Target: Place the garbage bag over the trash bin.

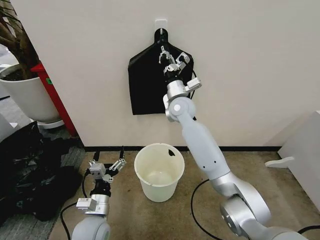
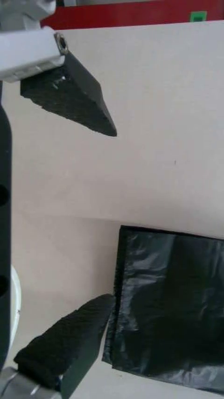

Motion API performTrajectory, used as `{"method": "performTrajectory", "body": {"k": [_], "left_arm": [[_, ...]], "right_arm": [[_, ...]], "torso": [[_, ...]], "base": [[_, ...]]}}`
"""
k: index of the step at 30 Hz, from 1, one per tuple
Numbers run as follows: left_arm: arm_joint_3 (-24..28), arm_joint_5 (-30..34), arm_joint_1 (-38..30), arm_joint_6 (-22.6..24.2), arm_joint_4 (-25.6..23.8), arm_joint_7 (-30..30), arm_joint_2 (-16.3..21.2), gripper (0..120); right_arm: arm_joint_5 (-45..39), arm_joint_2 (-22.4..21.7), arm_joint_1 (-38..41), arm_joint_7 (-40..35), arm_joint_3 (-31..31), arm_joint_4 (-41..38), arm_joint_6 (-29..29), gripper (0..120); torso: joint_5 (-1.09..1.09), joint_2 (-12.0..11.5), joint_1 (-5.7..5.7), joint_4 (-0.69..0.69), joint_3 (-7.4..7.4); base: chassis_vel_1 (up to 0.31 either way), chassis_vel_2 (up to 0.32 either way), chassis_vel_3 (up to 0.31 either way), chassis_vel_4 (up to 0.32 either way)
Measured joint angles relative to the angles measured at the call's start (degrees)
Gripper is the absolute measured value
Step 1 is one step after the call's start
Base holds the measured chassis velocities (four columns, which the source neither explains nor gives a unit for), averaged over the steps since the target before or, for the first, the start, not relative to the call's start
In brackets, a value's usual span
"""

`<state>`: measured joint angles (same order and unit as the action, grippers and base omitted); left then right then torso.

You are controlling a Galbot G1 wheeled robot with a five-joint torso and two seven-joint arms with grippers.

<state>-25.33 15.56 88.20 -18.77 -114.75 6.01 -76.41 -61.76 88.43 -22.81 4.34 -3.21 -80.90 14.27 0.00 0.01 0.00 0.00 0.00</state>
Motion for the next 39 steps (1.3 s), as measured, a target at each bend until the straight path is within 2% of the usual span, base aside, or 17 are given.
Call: {"method": "performTrajectory", "body": {"k": [7, 23, 39], "left_arm": [[0.03, 0.00, -0.06, -0.29, 0.16, 0.07, 0.05, 100], [0.18, 0.34, 0.18, -0.55, -0.14, 0.22, 0.39, 100], [0.12, 0.79, 0.34, -1.02, -0.16, 0.30, 0.96, 100]], "right_arm": [[0.34, -1.42, -5.07, -0.68, 1.33, -5.58, 0.57, 0], [4.31, -4.16, -15.38, 0.56, 3.02, -12.69, 1.08, 0], [10.51, -7.10, -25.38, 6.36, 4.37, -13.85, 2.93, 0]], "torso": [[0.00, 0.00, 0.00, 0.00, -0.01], [0.00, -0.01, 0.00, -0.01, -0.01], [0.00, 0.00, 0.00, -0.01, -0.01]], "base": [[0.000, 0.000, 0.000, 0.000], [0.000, 0.000, 0.000, 0.000], [0.000, 0.000, 0.000, 0.000]]}}
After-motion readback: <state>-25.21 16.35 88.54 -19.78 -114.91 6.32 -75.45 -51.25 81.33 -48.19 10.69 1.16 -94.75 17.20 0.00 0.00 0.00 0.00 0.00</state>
